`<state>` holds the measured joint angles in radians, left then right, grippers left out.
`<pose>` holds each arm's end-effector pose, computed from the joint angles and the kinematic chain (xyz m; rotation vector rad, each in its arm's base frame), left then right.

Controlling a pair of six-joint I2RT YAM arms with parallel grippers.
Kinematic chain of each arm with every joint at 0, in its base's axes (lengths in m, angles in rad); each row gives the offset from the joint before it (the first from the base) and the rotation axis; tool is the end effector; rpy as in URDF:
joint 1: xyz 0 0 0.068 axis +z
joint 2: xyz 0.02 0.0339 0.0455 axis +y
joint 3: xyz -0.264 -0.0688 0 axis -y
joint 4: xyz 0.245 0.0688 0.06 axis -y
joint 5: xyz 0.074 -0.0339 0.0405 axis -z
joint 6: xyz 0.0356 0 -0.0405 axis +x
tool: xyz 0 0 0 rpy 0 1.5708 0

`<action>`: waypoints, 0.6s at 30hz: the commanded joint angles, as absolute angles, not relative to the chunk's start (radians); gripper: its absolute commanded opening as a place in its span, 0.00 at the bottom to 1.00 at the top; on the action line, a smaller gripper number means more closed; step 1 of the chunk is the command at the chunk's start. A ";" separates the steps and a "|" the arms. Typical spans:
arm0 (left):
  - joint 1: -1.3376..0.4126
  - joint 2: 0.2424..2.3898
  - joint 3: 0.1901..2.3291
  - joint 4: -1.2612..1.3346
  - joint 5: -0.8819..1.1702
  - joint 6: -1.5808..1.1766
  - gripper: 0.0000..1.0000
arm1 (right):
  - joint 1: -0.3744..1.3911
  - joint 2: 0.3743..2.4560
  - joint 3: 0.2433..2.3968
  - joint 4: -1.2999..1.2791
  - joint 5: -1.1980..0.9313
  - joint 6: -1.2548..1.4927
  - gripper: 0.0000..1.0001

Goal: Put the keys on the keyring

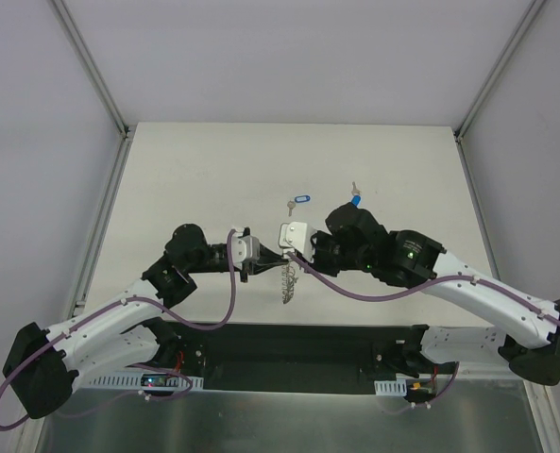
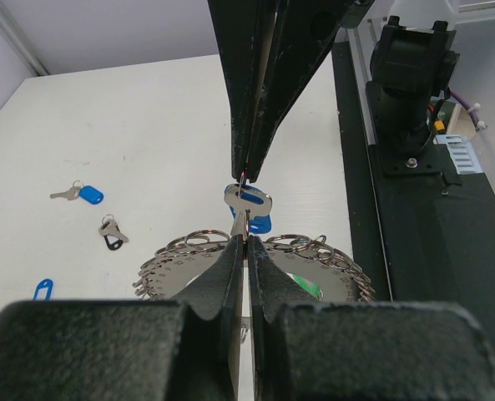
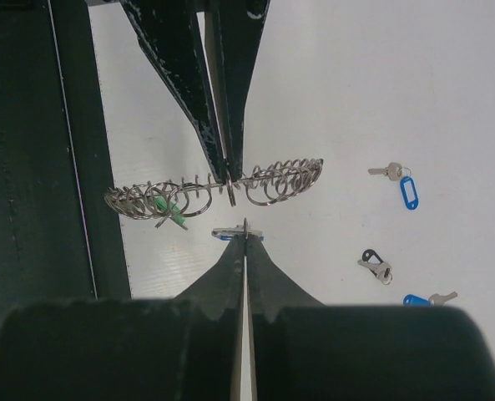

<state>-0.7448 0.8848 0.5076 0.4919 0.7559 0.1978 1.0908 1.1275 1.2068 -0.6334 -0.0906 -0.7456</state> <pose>0.1319 -0.1548 0.2948 1.2191 0.9868 -0.9818 0.1077 0.2138 0.3736 -1.7301 1.2544 0.2998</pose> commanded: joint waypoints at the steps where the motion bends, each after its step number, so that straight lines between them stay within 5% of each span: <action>1: -0.755 0.885 0.522 0.578 0.799 0.189 0.00 | 1.094 1.098 1.204 -0.611 -0.114 -0.759 0.01; 18: -0.755 0.890 0.528 0.574 0.813 0.187 0.00 | 1.094 1.117 1.212 -0.623 -0.146 -0.770 0.01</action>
